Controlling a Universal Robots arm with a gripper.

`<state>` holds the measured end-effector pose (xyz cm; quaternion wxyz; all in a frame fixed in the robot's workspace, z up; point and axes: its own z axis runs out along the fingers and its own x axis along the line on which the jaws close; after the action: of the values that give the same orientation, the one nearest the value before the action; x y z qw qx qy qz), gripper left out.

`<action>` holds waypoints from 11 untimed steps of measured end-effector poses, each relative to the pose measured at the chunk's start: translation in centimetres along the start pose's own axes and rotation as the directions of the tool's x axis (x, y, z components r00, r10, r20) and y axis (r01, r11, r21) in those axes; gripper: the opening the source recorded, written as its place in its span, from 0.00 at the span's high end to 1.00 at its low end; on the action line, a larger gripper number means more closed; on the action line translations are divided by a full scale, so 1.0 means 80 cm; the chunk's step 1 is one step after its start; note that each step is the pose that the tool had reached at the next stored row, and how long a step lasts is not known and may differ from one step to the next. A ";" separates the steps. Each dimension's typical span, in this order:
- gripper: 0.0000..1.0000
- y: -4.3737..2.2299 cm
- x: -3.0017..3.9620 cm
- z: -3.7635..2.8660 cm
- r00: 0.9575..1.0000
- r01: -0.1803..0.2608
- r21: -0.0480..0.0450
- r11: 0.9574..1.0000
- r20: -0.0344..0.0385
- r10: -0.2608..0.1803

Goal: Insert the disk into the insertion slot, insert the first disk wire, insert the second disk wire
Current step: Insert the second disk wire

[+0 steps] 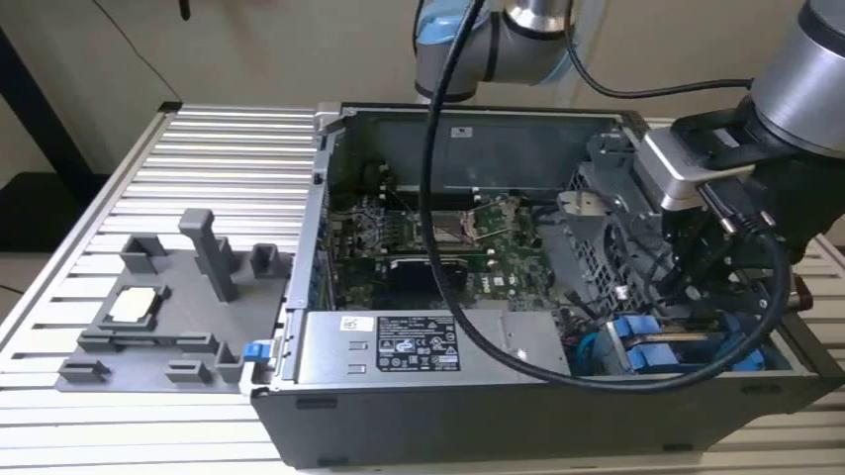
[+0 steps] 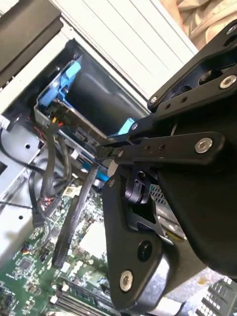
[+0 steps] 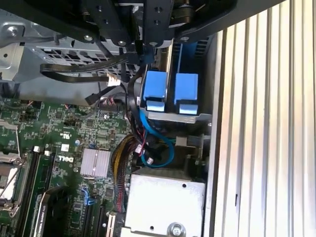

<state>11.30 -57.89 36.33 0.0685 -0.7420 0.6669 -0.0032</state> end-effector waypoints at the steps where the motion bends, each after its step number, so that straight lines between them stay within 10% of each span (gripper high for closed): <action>1: 0.84 -0.0019 0.0025 0.0006 1.000 -0.001 -0.006 1.000 0.001 0.001; 6: 0.84 -0.0186 0.0061 0.0046 1.000 -0.005 -0.052 0.999 0.006 0.005; 11: 0.84 -0.0191 0.0067 0.0106 0.999 -0.040 -0.049 0.998 0.015 0.040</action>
<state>12.95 -58.19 35.60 0.0559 -0.7299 0.6809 0.0201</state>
